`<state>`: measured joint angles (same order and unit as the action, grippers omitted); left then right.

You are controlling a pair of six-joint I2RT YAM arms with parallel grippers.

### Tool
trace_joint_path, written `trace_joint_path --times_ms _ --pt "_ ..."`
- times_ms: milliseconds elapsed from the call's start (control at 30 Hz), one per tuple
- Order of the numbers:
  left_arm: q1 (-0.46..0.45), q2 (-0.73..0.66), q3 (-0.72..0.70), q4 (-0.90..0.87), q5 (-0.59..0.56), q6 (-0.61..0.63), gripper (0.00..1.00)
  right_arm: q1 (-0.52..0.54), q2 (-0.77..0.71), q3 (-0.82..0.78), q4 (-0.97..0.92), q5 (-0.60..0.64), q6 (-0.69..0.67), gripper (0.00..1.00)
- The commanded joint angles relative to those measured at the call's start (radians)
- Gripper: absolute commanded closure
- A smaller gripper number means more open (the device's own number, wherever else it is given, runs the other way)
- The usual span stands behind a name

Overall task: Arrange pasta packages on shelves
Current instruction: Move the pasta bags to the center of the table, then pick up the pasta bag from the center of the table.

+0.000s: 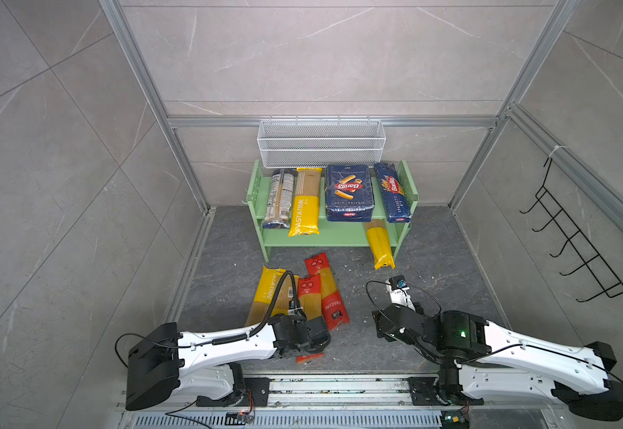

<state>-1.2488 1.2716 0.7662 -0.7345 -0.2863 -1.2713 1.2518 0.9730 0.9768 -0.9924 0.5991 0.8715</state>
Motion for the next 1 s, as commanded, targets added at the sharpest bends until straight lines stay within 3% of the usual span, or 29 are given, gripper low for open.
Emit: trace_joint_path --times_ms 0,600,833,967 --pt "-0.011 0.038 0.057 0.002 -0.01 0.049 0.03 0.004 -0.017 0.019 -0.035 0.017 0.0 0.18" --pt "0.007 0.289 -0.008 0.27 0.082 0.041 0.01 0.005 -0.065 0.002 -0.067 0.024 0.021 0.18" --pt "0.01 0.295 -0.074 0.289 0.111 -0.005 0.22 0.005 -0.085 0.008 -0.089 0.03 0.034 0.18" --pt "0.009 0.3 -0.099 0.245 0.128 -0.017 0.44 0.004 -0.072 0.021 -0.087 0.016 0.033 0.18"
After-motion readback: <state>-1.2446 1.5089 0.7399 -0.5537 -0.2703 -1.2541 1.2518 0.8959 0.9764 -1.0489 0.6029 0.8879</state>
